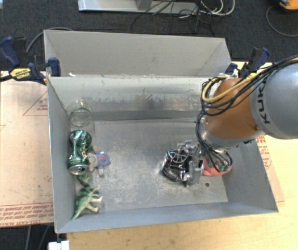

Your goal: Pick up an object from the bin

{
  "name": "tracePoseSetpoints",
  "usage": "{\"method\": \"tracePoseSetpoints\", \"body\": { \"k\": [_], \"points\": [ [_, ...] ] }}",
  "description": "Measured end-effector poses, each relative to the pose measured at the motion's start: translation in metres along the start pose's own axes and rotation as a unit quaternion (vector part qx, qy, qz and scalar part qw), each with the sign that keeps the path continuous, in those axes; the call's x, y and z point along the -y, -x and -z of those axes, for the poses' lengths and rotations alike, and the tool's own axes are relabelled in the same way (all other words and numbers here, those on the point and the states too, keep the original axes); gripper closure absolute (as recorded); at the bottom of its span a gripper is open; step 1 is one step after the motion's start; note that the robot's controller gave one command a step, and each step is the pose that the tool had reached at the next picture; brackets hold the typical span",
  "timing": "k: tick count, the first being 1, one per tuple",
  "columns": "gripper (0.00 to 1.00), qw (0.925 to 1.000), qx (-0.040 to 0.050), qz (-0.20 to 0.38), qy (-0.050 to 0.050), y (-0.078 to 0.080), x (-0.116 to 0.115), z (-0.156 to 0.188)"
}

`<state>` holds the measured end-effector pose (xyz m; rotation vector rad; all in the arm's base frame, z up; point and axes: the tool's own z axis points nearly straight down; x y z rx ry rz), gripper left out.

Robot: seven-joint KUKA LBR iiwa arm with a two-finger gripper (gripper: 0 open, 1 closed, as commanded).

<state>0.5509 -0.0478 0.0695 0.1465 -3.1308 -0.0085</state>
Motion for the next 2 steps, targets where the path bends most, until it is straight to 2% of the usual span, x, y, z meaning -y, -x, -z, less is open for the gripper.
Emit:
{"method": "tracePoseSetpoints", "body": {
  "k": [2],
  "points": [
    [1.00, 1.0000, -0.0020, 0.000, 0.000, -0.0011, -0.0002, 0.0029]
  ]
}}
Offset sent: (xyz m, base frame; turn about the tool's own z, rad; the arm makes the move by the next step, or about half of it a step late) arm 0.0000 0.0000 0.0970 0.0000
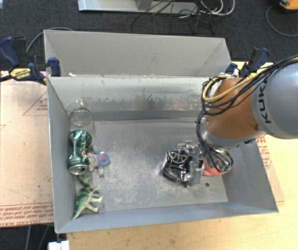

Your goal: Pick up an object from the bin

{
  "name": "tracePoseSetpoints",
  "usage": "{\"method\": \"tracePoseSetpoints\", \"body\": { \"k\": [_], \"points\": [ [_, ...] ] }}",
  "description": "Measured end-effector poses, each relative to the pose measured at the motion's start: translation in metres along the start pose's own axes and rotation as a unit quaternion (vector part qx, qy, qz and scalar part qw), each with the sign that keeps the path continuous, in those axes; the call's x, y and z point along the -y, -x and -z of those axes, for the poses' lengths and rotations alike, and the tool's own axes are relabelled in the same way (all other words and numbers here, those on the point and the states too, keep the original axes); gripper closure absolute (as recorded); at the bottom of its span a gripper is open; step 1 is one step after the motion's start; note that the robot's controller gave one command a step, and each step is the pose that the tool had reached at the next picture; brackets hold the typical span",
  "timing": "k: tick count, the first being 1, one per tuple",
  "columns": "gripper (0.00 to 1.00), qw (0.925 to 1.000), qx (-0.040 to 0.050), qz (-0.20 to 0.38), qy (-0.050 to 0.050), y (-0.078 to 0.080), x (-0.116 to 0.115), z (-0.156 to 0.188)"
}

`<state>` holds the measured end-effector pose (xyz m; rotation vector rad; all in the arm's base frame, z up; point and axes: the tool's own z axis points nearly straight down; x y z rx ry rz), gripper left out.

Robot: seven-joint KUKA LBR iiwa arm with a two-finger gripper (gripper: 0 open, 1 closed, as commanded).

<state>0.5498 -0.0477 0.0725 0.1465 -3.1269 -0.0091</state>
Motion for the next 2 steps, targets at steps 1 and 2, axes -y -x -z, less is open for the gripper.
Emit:
{"method": "tracePoseSetpoints", "body": {
  "k": [1, 2],
  "points": [
    [1.00, 1.0000, -0.0039, 0.000, 0.001, -0.003, -0.001, 0.019],
    [1.00, 1.0000, 0.0001, 0.000, 0.000, -0.001, -0.001, 0.044]
  ]
}}
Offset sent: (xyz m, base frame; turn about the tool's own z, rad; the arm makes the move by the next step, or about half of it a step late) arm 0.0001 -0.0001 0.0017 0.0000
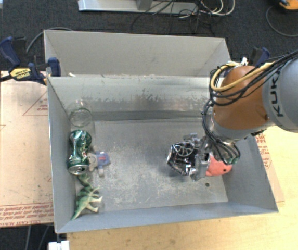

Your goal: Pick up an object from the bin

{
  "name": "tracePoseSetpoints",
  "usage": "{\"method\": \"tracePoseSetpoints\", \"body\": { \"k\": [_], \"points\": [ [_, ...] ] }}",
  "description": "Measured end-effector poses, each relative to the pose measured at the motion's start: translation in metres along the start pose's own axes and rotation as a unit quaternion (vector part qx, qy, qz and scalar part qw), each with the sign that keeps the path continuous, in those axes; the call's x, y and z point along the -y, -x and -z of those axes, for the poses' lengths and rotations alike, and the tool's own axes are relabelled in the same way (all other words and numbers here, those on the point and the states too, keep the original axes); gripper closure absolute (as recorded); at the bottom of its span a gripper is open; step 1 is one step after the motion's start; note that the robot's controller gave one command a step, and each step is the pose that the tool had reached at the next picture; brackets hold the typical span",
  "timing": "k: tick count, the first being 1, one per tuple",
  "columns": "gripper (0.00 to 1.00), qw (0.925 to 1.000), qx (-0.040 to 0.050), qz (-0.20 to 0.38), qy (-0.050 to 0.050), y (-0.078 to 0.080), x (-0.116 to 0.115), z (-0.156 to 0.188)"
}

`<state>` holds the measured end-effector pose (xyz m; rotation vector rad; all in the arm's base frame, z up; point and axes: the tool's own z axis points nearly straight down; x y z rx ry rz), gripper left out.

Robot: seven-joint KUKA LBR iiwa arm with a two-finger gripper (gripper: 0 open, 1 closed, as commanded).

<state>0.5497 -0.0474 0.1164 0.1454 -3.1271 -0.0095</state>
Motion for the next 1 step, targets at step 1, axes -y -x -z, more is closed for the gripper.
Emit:
{"method": "tracePoseSetpoints", "body": {
  "k": [1],
  "points": [
    [1.00, 1.0000, 0.0032, 0.000, -0.001, 0.0016, 0.0002, 0.0130]
  ]
}}
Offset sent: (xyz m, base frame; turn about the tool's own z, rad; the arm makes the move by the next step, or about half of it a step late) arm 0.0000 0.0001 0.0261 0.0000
